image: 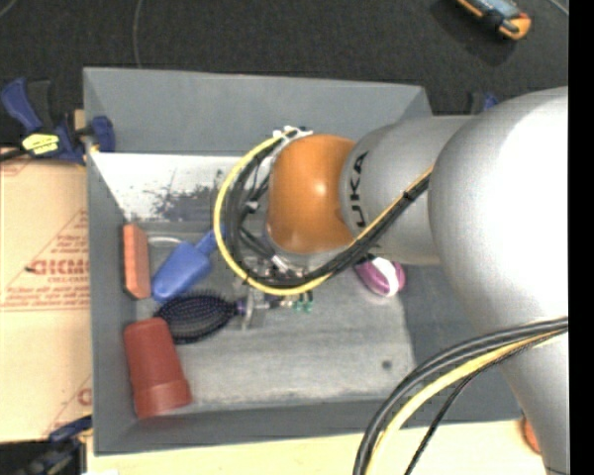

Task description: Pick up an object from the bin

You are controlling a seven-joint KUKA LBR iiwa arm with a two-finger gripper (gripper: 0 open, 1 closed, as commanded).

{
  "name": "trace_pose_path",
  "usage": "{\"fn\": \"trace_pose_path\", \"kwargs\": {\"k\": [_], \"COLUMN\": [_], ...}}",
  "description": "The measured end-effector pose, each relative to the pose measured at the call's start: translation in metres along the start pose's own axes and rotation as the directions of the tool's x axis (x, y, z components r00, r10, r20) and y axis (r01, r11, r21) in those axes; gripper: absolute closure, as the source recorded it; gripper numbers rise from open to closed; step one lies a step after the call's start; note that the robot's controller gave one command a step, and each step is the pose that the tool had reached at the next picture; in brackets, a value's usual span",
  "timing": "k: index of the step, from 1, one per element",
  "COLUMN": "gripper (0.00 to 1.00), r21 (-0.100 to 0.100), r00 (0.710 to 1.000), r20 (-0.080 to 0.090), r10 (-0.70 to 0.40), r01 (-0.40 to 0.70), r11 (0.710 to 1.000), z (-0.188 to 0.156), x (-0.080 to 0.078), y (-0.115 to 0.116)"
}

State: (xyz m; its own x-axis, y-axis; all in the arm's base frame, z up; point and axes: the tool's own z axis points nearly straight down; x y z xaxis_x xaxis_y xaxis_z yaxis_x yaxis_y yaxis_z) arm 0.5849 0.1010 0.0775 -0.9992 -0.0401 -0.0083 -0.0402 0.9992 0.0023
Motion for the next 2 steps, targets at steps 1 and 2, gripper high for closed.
{"fn": "trace_pose_path", "kwargs": {"k": [1,2], "gripper": [1.0,1.0], "r21": [0.0,0.0], "r00": [1.0,1.0], "r20": [-0.005,-0.006], "r10": [0.001,0.002], "r01": [-0.001,-0.002], "r11": [1.0,1.0], "z": [-0.032,-0.072], "x": [0.001,0.001], "y": [0.0,0.0]}}
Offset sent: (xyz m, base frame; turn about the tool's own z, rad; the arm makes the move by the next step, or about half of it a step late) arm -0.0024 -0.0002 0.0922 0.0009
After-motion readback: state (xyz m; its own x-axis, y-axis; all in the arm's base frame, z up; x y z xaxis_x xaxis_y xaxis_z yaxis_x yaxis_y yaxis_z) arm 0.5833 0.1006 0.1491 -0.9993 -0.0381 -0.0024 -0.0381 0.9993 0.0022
